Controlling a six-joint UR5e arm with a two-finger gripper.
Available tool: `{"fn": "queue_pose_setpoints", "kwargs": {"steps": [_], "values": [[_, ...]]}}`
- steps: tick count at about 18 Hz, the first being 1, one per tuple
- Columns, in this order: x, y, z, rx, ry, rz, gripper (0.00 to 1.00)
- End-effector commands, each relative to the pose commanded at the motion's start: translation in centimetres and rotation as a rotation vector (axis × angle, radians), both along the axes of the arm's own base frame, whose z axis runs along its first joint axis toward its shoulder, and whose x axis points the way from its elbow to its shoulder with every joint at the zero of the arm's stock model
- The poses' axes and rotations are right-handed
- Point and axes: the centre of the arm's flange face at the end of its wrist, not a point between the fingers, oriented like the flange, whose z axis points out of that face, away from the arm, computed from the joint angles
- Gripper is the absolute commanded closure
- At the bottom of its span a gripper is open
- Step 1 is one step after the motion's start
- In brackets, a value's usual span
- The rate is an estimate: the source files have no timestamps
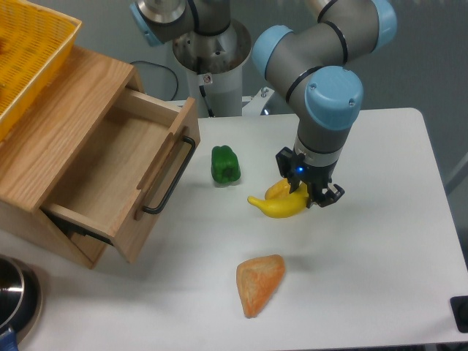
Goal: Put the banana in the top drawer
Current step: 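Lift the grasped yellow banana and carry it toward the open drawer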
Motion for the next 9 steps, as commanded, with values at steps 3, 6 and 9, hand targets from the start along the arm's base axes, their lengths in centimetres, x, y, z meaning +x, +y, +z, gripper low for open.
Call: {"fn": "queue_pose_setpoints", "kwargs": {"steps": [3,6,9], "values": [[0.5,0.0,0.9,0.006,0.007,0.000,1.00],[2.5,-0.2,4.4,0.037,0.039,0.013,1.00],[5.3,-0.3,7.6,0.051,0.035,0.097,1.00]]}}
